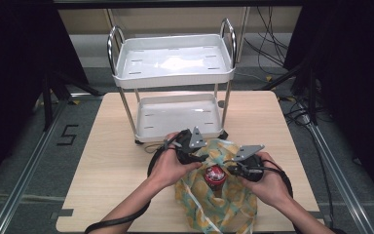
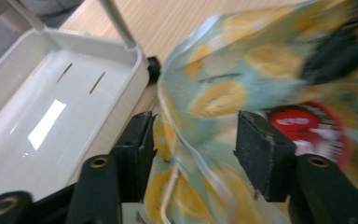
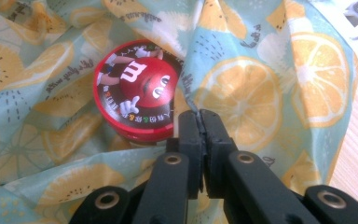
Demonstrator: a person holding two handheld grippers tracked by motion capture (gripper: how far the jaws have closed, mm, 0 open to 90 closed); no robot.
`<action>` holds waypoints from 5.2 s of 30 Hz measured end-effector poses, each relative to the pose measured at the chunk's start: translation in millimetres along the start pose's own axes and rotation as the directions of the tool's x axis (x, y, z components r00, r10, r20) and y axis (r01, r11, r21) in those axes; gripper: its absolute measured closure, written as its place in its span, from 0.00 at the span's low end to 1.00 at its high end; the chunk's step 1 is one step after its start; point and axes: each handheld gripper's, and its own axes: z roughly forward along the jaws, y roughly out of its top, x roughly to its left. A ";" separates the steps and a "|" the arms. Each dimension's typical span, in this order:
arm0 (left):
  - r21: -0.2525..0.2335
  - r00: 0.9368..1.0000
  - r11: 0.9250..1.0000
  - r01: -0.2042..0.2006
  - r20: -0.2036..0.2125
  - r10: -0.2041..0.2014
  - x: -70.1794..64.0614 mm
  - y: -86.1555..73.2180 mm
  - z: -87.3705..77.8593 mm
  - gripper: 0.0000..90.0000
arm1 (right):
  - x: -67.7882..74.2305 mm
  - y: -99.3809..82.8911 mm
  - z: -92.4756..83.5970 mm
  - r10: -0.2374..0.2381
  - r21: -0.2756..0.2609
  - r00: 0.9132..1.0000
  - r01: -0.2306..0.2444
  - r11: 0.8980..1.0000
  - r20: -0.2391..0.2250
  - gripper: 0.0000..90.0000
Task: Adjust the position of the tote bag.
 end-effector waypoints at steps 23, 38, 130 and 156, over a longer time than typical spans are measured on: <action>0.233 0.991 0.964 0.131 -0.023 -0.129 9.8 -59.6 47.7 1.00 | -22.8 -6.7 18.8 0.069 0.020 0.997 -0.070 0.997 0.021 1.00; 0.307 0.993 0.947 0.093 -0.093 -0.067 18.7 -78.0 52.8 1.00 | -49.1 -32.4 33.6 0.152 0.116 0.987 -0.157 0.981 0.053 1.00; 0.315 0.944 0.913 -0.259 0.281 0.171 -41.0 -121.0 -4.9 1.00 | -63.2 -34.4 36.1 0.218 0.122 0.968 -0.233 0.965 0.125 1.00; -0.051 0.940 0.998 -0.045 0.335 0.059 -28.9 -67.8 -39.7 0.56 | -31.4 -12.4 2.6 0.091 -0.038 0.992 -0.088 0.995 0.082 0.91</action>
